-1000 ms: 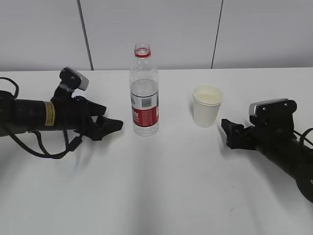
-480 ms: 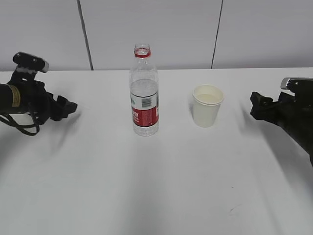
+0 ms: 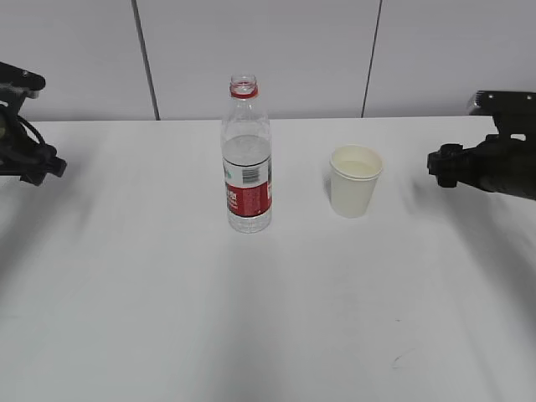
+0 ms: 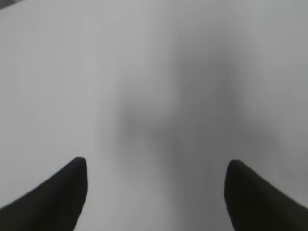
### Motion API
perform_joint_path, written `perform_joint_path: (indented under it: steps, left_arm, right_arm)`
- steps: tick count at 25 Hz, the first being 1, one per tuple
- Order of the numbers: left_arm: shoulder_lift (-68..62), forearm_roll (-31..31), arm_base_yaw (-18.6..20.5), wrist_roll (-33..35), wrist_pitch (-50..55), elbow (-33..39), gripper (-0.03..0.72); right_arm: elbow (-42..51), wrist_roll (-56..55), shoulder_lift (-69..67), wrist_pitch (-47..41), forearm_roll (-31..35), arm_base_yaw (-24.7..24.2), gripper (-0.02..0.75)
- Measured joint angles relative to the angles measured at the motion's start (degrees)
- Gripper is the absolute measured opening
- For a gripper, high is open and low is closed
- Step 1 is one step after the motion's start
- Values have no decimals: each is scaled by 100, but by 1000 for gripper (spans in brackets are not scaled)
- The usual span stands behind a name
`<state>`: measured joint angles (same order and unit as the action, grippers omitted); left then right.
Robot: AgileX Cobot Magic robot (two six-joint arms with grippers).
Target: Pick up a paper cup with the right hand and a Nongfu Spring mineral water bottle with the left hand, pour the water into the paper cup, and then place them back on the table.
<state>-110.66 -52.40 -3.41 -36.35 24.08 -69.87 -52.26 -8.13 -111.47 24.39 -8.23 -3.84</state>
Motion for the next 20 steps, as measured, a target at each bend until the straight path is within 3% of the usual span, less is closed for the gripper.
perform_joint_path:
  steps: [4, 7, 14, 20]
  left_arm:
    - [0, 1883, 1, 1594, 1199, -389, 537]
    - [0, 2899, 1, 2588, 1998, -777, 537]
    - [0, 4120, 1, 3776, 3716, -1725, 537]
    - [142, 4548, 1, 4177, 4390, -2140, 537]
  right_arm:
    - [-664, -156, 361, -2222, -184, 0, 593]
    - [-1283, -171, 437, -4023, -184, 0, 593]
    - [-2824, 783, 437, -7320, 334, 0, 593]
    - [-3920, 1676, 446, -8701, 1190, 0, 592]
